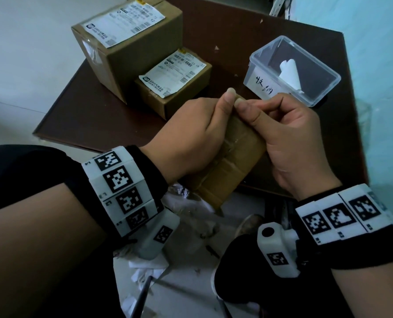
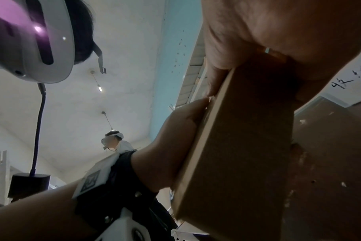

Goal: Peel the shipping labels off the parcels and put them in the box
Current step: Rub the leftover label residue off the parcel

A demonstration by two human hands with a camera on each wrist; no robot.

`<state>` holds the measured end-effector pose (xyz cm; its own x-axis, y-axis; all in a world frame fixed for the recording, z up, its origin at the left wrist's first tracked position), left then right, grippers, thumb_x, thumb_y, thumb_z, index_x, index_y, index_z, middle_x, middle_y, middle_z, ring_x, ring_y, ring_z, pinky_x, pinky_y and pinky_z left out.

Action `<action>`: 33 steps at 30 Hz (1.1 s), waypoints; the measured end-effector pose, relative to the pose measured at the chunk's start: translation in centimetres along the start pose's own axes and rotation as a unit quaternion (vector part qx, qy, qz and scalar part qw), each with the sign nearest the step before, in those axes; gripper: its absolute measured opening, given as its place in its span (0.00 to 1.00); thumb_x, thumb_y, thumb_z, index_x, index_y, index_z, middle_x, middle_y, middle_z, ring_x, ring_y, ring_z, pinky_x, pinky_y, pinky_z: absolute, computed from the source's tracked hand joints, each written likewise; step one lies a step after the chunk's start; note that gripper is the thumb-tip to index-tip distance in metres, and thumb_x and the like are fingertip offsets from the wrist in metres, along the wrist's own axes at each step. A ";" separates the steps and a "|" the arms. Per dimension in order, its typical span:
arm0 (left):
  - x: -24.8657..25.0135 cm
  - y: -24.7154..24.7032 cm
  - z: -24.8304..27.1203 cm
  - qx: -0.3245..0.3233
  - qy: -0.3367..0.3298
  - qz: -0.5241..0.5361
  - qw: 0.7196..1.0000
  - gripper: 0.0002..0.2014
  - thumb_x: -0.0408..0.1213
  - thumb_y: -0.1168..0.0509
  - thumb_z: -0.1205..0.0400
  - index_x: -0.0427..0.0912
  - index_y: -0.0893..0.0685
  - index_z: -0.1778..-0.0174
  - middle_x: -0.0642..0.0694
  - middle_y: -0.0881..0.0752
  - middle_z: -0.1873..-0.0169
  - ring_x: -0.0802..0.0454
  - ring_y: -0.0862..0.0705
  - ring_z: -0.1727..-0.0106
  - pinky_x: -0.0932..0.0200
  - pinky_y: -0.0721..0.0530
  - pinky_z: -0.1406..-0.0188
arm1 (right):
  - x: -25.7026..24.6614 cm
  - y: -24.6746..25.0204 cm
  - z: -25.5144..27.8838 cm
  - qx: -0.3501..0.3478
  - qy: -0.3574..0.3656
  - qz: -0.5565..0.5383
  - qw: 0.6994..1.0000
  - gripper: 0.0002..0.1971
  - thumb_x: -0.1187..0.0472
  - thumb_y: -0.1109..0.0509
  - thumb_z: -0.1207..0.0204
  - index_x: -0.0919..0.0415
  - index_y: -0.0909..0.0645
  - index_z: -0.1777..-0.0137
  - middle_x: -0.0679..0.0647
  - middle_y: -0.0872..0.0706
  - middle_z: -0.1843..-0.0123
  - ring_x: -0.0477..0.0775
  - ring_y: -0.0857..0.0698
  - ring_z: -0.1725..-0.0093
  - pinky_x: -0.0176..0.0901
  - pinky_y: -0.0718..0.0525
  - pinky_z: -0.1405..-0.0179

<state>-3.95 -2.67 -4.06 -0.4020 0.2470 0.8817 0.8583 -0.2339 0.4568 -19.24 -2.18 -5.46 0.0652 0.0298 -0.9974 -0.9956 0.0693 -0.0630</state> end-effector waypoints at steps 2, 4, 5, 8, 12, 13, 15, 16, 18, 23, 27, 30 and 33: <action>-0.3 -0.1 -0.1 -0.003 0.017 -0.002 1.000 0.29 0.48 0.51 0.03 0.37 0.20 0.64 0.49 0.24 0.78 0.55 0.25 0.77 0.61 0.28 0.74 | 0.5 0.0 -0.2 -0.020 -0.023 0.014 0.999 0.17 0.55 0.16 0.29 0.65 0.12 0.45 0.57 0.05 0.49 0.54 0.05 0.46 0.48 0.07 0.43; -0.8 -0.1 -0.4 -0.015 0.041 -0.019 0.999 0.30 0.50 0.51 0.03 0.35 0.20 0.65 0.51 0.25 0.78 0.57 0.26 0.77 0.62 0.28 0.74 | 1.1 -0.5 -0.2 -0.066 -0.064 0.019 0.996 0.18 0.53 0.20 0.27 0.60 0.11 0.39 0.56 0.05 0.47 0.53 0.06 0.45 0.49 0.07 0.41; -1.0 0.0 -0.6 -0.020 0.053 -0.024 0.998 0.30 0.51 0.51 0.03 0.36 0.20 0.66 0.51 0.25 0.78 0.58 0.26 0.78 0.63 0.28 0.74 | 1.3 -0.8 -0.2 -0.091 -0.081 0.017 0.992 0.20 0.53 0.22 0.26 0.59 0.11 0.36 0.55 0.04 0.46 0.51 0.06 0.45 0.48 0.07 0.41; -1.5 0.2 -0.6 -0.026 0.069 -0.026 0.997 0.32 0.52 0.51 0.04 0.34 0.19 0.65 0.48 0.23 0.76 0.57 0.25 0.76 0.64 0.28 0.75 | 1.2 -1.2 -0.1 -0.115 -0.085 0.040 0.989 0.21 0.53 0.24 0.23 0.60 0.11 0.32 0.53 0.04 0.45 0.49 0.06 0.44 0.44 0.08 0.42; -1.6 -0.6 -0.2 -0.027 0.064 -0.028 0.997 0.31 0.49 0.51 0.03 0.31 0.14 0.58 0.44 0.17 0.74 0.52 0.20 0.74 0.59 0.24 0.72 | 0.3 -0.4 0.1 -0.041 -0.002 0.137 0.990 0.11 0.55 0.20 0.19 0.60 0.07 0.42 0.51 0.03 0.47 0.49 0.05 0.45 0.46 0.06 0.43; -1.6 -0.8 -0.1 -0.026 0.058 -0.030 0.998 0.30 0.48 0.51 0.03 0.31 0.13 0.57 0.41 0.15 0.72 0.48 0.18 0.72 0.56 0.23 0.70 | 0.3 -0.3 0.3 -0.025 0.010 0.145 0.989 0.09 0.56 0.19 0.18 0.60 0.06 0.44 0.51 0.03 0.48 0.49 0.04 0.45 0.44 0.06 0.45; -1.6 -0.7 -0.1 -0.013 0.052 -0.037 0.998 0.29 0.48 0.51 0.03 0.32 0.13 0.56 0.37 0.14 0.69 0.44 0.17 0.69 0.54 0.22 0.69 | 0.2 -0.2 0.5 -0.004 0.017 0.146 0.989 0.08 0.56 0.19 0.18 0.61 0.06 0.46 0.50 0.02 0.49 0.47 0.04 0.47 0.40 0.07 0.48; -1.6 -0.6 -0.1 -0.006 0.047 -0.040 0.998 0.28 0.47 0.50 0.03 0.32 0.14 0.56 0.37 0.14 0.68 0.44 0.17 0.69 0.55 0.22 0.69 | 0.1 -0.2 0.6 0.002 0.018 0.148 0.989 0.09 0.55 0.19 0.18 0.61 0.06 0.47 0.49 0.03 0.50 0.46 0.04 0.47 0.39 0.07 0.48; -1.0 -0.5 0.0 -0.004 0.025 -0.045 0.999 0.27 0.44 0.50 0.03 0.33 0.15 0.57 0.37 0.15 0.69 0.44 0.19 0.70 0.57 0.24 0.71 | 0.1 -0.2 0.6 0.009 0.013 0.144 0.989 0.09 0.53 0.19 0.18 0.60 0.05 0.47 0.49 0.03 0.51 0.46 0.05 0.48 0.39 0.07 0.48; -1.7 -0.9 -0.1 -0.013 0.057 -0.038 0.998 0.28 0.46 0.51 0.03 0.33 0.16 0.59 0.47 0.20 0.74 0.57 0.24 0.76 0.63 0.28 0.75 | 0.9 -0.5 0.2 -0.021 -0.038 0.111 0.993 0.07 0.55 0.20 0.17 0.57 0.06 0.46 0.50 0.02 0.50 0.48 0.04 0.47 0.41 0.06 0.47; -2.1 -0.5 -0.4 -0.027 0.083 -0.040 0.995 0.31 0.51 0.52 0.03 0.32 0.18 0.61 0.48 0.22 0.74 0.57 0.24 0.75 0.60 0.25 0.72 | 1.0 -0.8 -0.3 -0.070 -0.050 0.109 0.990 0.08 0.57 0.24 0.14 0.58 0.07 0.41 0.53 0.03 0.47 0.49 0.05 0.46 0.44 0.07 0.43; -1.7 0.0 -0.6 -0.021 0.069 -0.037 0.997 0.32 0.51 0.52 0.03 0.31 0.18 0.61 0.43 0.21 0.74 0.52 0.23 0.74 0.57 0.23 0.70 | 0.7 -0.7 -0.3 -0.070 -0.030 0.093 0.993 0.10 0.61 0.25 0.12 0.62 0.08 0.35 0.57 0.03 0.44 0.53 0.06 0.43 0.51 0.06 0.38; -1.3 0.2 -0.5 -0.013 0.051 -0.035 0.998 0.32 0.50 0.52 0.03 0.29 0.16 0.59 0.35 0.16 0.70 0.42 0.17 0.68 0.48 0.19 0.63 | 0.7 -0.4 -0.1 -0.047 -0.028 0.066 0.996 0.10 0.64 0.25 0.13 0.64 0.08 0.36 0.57 0.03 0.46 0.52 0.06 0.46 0.46 0.06 0.45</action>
<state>-3.46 -3.53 -5.05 -0.4923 0.1676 0.8541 0.8185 -0.2446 0.5198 -18.76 -2.31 -6.17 -0.0662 0.0875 -0.9940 -0.9975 -0.0317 0.0637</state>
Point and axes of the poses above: each hand's wrist, its own z-axis away from the middle knuckle, its own y-axis out of the back of the hand, x = y × z, the point moved 9 cm from there along -z, towards the middle knuckle
